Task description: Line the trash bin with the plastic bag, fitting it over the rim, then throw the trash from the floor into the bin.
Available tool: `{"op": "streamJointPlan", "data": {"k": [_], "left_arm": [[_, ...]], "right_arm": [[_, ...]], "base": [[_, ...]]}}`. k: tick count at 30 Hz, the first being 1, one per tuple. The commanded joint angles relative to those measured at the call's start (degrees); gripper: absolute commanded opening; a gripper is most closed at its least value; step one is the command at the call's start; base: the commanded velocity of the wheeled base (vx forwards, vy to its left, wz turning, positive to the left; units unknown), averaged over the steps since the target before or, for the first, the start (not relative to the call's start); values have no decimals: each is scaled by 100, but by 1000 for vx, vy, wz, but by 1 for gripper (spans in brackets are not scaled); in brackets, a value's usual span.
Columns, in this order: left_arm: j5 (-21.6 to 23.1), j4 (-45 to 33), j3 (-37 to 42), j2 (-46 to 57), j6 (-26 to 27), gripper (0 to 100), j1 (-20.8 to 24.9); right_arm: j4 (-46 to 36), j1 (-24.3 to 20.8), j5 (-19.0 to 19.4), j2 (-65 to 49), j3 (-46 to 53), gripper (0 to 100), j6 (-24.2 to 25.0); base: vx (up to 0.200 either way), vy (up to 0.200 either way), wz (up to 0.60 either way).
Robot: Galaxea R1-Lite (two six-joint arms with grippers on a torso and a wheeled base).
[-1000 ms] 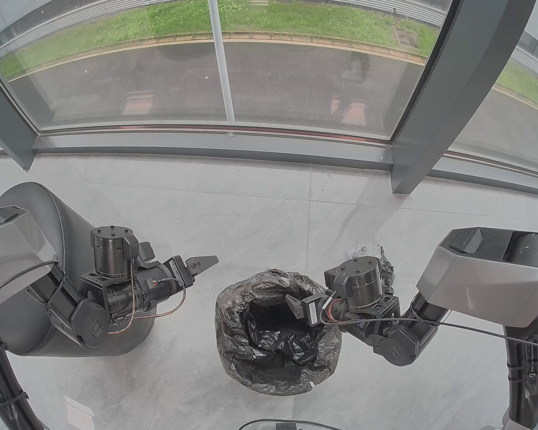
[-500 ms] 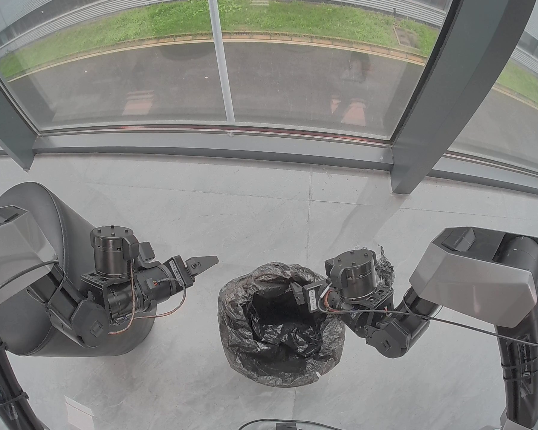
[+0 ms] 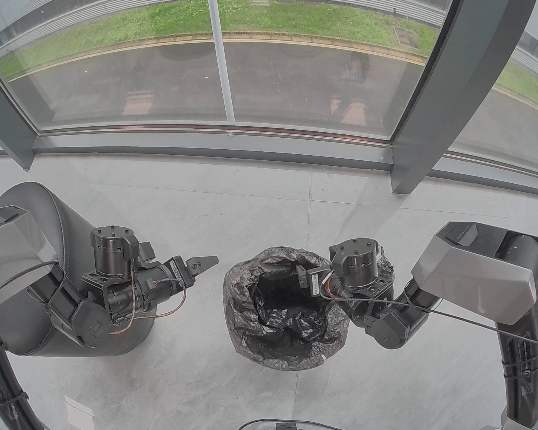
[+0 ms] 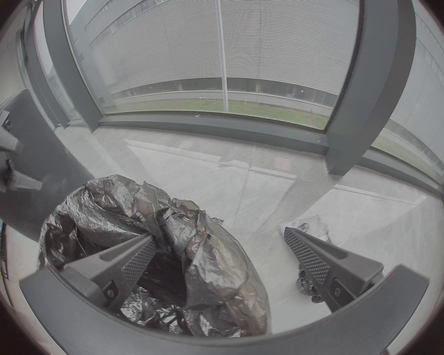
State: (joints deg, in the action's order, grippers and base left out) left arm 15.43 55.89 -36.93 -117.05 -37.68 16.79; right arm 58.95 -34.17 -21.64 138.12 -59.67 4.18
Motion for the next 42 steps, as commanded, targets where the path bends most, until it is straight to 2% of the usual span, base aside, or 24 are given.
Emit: {"op": "streamJointPlan", "data": {"k": [1,17,22,27,36,42], "left_arm": [[4,0,10,-10,-2,100,9],[4,0,19,-10,-2,100,18],[4,0,19,-10,-20,100,18],[12,0,19,-10,-29,100,18],[4,0,19,-2,-29,100,18],[4,0,19,-10,-38,100,26]], "right_arm": [[2,112,-156,-4,-132,100,-14],[2,200,-165,-127,-97,100,4],[2,-46,-130,-400,334,100,56],[-15,-99,-121,-567,527,100,65],[90,-46,-130,-488,1019,100,83],[125,174,-121,-347,1116,100,83]], "base": [[0,0,0],[0,0,0],[0,0,0],[0,0,0],[0,0,0],[0,0,0]]}}
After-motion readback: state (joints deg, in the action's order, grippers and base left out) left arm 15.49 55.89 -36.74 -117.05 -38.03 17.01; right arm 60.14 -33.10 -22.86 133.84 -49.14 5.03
